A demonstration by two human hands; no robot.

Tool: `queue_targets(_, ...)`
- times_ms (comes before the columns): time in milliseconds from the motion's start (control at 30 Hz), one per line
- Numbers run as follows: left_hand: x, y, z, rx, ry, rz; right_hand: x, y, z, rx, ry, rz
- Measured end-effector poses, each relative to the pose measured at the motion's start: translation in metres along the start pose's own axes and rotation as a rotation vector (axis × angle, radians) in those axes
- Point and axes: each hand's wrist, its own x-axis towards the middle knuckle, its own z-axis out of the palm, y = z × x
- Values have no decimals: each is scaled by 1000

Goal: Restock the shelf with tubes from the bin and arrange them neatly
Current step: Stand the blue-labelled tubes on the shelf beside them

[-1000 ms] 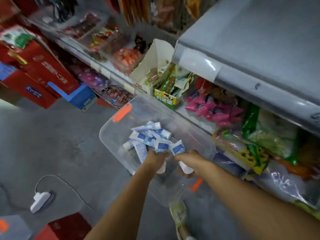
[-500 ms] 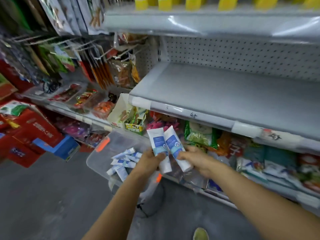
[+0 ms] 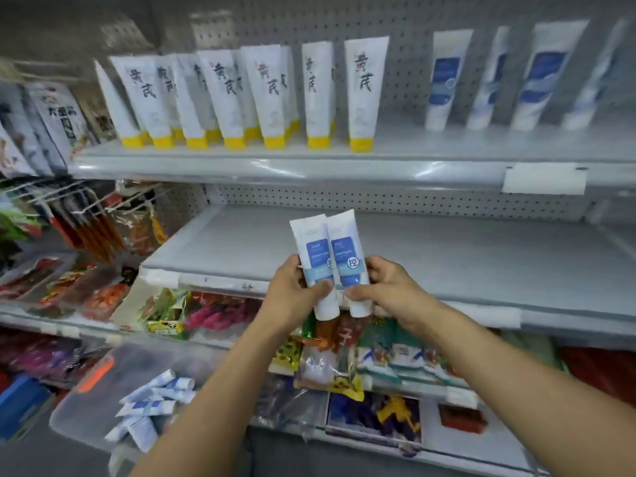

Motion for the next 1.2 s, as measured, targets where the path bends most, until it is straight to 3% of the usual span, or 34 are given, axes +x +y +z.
queue_targets(467, 7, 160, 211, -75, -158, 290, -72, -75, -259, -165, 117, -248)
queue_targets(667, 36, 213, 247, -54, -161, 338, -70, -118, -313, -152, 234, -323)
queue_targets(833, 78, 238, 264, 23, -138, 393, -43, -142, -358, -183, 463, -364)
queue_targets(1033, 122, 247, 282, 132, -109, 411, 8, -138, -416, -273, 688, -252)
queue_targets(1200, 144, 250, 288, 148, -103, 434, 44, -131, -441, -376, 753, -208)
